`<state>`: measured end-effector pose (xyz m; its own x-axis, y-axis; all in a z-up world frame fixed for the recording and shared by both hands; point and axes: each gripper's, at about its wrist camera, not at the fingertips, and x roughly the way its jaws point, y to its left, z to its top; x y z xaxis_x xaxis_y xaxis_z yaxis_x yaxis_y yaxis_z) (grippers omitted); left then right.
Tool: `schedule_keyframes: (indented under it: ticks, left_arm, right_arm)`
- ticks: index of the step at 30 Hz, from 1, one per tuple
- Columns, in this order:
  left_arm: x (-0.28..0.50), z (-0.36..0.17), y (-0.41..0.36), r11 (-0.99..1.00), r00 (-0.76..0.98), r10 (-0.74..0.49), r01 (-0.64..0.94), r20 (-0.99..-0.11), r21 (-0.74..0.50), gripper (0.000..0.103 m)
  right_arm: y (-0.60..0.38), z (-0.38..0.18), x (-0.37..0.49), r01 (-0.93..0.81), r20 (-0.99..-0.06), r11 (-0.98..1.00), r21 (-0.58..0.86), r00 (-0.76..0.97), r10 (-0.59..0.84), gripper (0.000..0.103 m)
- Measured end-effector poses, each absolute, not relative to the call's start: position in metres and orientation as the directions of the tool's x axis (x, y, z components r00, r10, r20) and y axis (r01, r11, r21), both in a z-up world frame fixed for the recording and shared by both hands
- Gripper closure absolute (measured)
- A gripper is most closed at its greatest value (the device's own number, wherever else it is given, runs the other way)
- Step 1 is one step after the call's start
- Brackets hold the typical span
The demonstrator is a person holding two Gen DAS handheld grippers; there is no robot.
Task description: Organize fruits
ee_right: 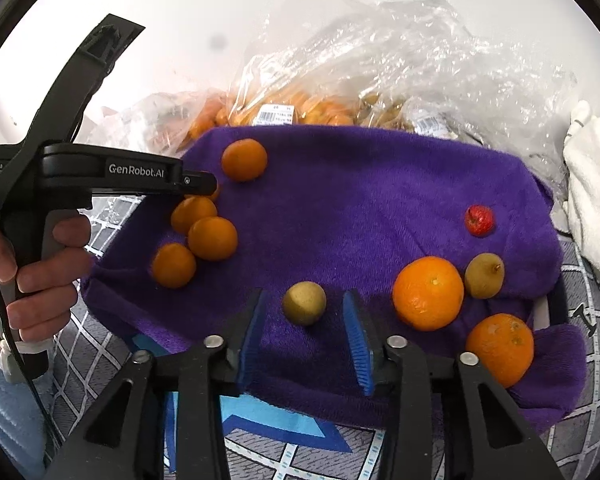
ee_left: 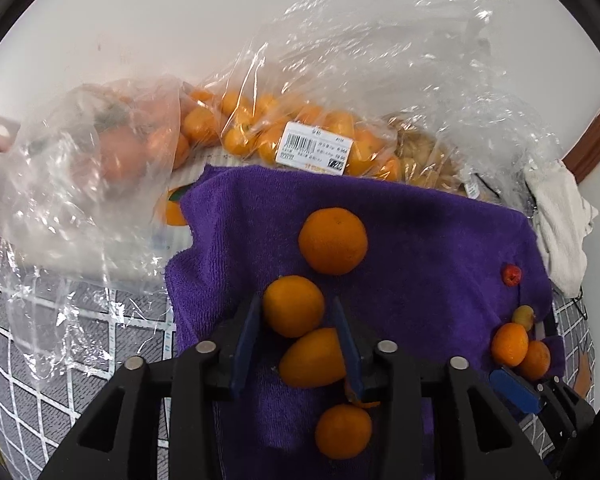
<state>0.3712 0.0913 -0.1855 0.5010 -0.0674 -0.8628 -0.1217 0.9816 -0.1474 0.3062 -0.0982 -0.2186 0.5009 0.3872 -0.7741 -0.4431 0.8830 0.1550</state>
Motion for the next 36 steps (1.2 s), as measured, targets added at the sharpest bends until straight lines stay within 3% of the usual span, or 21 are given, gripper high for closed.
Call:
schedule_keyframes:
  ticks: [6,10,13,19,25,29,36]
  left_arm:
    - [0.358,-0.156,0.083,0.986,0.534,-0.067,-0.093,-0.843,-0.138,0.061]
    - [0.338,-0.135,0.076,0.990,0.564,-0.063,-0.066,-0.823,-0.121,0.055]
    - [0.312,-0.125,0.073,0.992,0.577,-0.053,-0.066,-0.815,-0.111,0.055]
    - [0.261,-0.113,0.055,0.997,0.597,0.007,-0.065,-0.802,-0.040,0.045]
    - [0.209,-0.104,0.038,0.998,0.616,0.008,-0.052,-0.788,-0.030,0.044]
    - [0.178,-0.093,0.030,0.998,0.652,-0.015,-0.035,-0.758,-0.050,0.044]
    - [0.134,-0.069,0.012,0.998,0.696,-0.037,-0.007,-0.717,-0.058,0.038]
  right_arm:
    - [-0.102,-0.191,0.294,-0.436,-0.760,0.895,0.093,0.550,0.347,0.059]
    - [-0.113,-0.171,0.283,-0.399,-0.756,0.914,0.077,0.574,0.315,0.050]
    - [-0.127,-0.157,0.274,-0.357,-0.755,0.931,0.077,0.589,0.289,0.050]
    - [-0.159,-0.135,0.246,-0.283,-0.736,0.955,0.085,0.629,0.252,0.050]
    - [-0.185,-0.124,0.212,-0.234,-0.741,0.968,0.093,0.633,0.225,0.049]
    - [-0.199,-0.118,0.189,-0.193,-0.730,0.979,0.069,0.659,0.181,0.027]
    - [-0.220,-0.113,0.157,-0.149,-0.720,0.985,0.084,0.674,0.164,0.012]
